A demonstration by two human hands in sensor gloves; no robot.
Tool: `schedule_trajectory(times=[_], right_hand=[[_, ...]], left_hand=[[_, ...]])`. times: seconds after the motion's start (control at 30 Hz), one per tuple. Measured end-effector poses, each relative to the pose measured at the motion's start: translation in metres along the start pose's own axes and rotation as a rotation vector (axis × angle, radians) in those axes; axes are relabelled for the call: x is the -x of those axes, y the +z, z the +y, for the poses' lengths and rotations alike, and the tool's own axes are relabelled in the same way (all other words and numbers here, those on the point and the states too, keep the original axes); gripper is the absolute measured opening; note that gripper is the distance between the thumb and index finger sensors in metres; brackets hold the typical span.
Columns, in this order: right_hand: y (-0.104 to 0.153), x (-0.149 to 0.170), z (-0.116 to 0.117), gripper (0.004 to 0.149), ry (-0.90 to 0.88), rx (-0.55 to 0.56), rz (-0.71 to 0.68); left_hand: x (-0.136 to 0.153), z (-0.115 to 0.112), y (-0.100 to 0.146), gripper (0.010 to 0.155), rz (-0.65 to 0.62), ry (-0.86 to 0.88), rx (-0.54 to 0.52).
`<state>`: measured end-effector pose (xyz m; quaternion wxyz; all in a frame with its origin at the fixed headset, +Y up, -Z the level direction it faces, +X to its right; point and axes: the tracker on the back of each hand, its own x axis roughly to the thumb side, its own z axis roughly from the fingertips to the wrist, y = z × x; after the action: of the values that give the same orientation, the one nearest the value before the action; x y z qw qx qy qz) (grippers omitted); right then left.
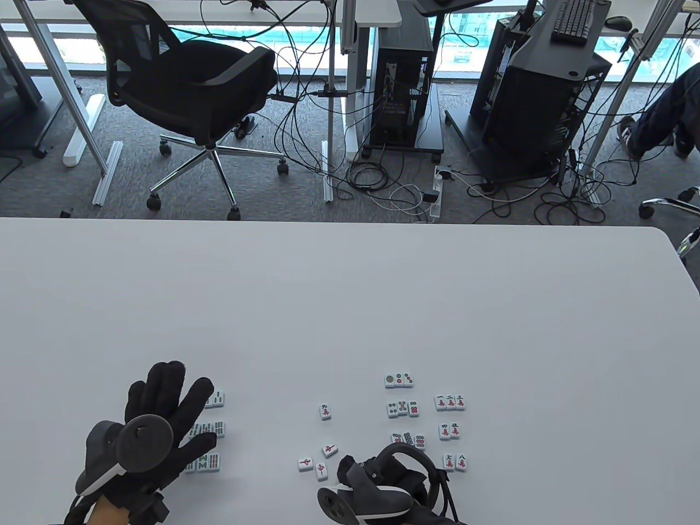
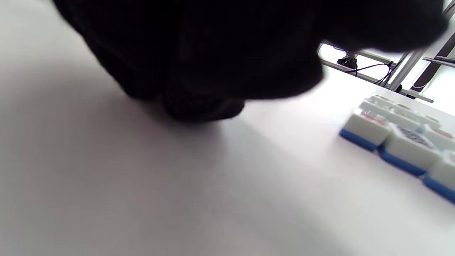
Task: Mahjong suit sorting
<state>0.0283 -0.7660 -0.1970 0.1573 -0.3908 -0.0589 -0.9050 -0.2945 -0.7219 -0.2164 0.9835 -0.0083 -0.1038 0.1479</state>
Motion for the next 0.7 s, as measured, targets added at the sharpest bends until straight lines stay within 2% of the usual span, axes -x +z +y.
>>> schedule_trajectory(times=[0.13,0.2,0.3,0.43,0.57,0.7], right_hand=[[0.003,0.008,-0.002,0.059,-0.014,0.027,0.027],[0.007,0.022,-0.009,0.059,-0.051,0.077,0.1],[0.019,0.058,-0.025,0.058,-0.126,0.125,0.235],[0.044,0.104,-0.035,0.058,-0.102,0.13,0.376],[0.068,0.14,-0.021,0.058,-0.103,0.069,0.509],[0.082,0.16,0.01,0.058,-0.143,0.008,0.586]], left_hand=[[0.0,0.0,0.0,0.081,-0.002,0.0,-0.001],[0.0,0.0,0.0,0.081,-0.004,-0.001,-0.002],[0.0,0.0,0.0,0.081,-0.006,0.003,-0.003],[0.0,0.0,0.0,0.081,-0.007,0.002,-0.005],[0.0,0.0,0.0,0.081,-0.006,0.002,-0.005],[-0.001,-0.001,0.0,0.081,-0.005,-0.004,0.0]])
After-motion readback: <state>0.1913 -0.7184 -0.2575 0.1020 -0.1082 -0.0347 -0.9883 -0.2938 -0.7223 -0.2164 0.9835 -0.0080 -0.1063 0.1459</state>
